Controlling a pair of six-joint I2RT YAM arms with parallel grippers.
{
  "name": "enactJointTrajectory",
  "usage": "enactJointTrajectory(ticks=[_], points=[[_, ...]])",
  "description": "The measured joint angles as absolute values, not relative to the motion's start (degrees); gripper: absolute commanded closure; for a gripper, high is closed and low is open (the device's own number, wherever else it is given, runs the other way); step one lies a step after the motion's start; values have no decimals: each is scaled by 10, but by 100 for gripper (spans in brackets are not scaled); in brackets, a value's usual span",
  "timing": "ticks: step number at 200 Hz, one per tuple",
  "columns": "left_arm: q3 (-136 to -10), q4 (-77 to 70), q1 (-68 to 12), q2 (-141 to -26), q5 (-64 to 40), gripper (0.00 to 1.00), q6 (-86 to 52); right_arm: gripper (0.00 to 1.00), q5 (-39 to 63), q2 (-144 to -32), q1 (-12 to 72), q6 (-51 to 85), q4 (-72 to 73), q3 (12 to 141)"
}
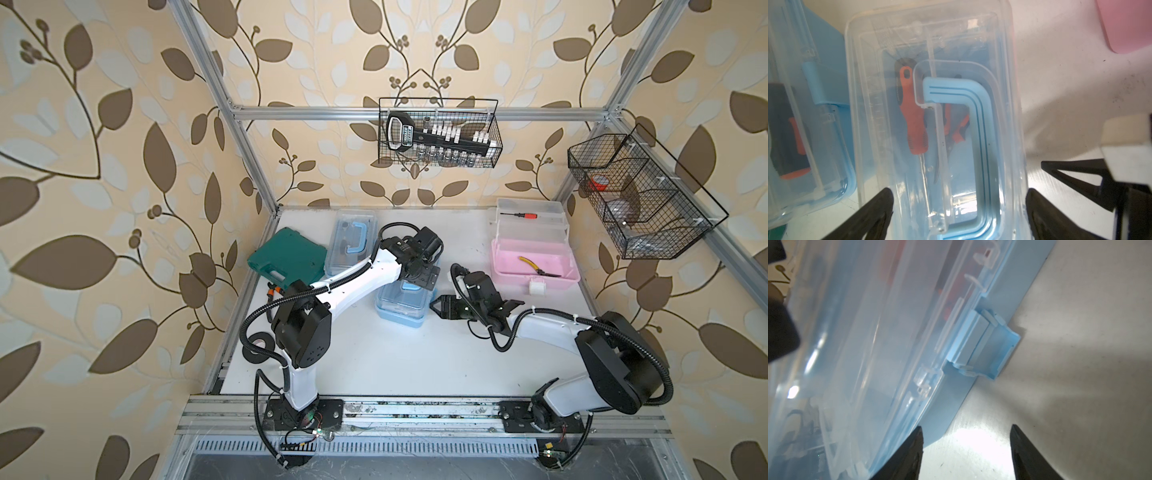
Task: Close toolboxes
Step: Fasten the toolbox latch on the toolbox.
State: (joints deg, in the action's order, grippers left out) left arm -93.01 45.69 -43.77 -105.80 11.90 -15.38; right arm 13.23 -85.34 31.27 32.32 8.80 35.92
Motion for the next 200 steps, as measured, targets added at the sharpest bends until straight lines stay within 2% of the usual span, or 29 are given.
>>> enactJointTrajectory(ticks=[51, 131, 200], points=[[-910, 430, -435, -1058, 116, 1, -154, 35, 57, -858, 319, 317, 131, 339], [-890, 398, -434, -1050, 121, 1, -154, 34, -43, -908, 375, 304, 222, 322], [-868, 374, -434, -1038, 121, 1, -154, 34, -112, -962, 379, 320, 279, 326]])
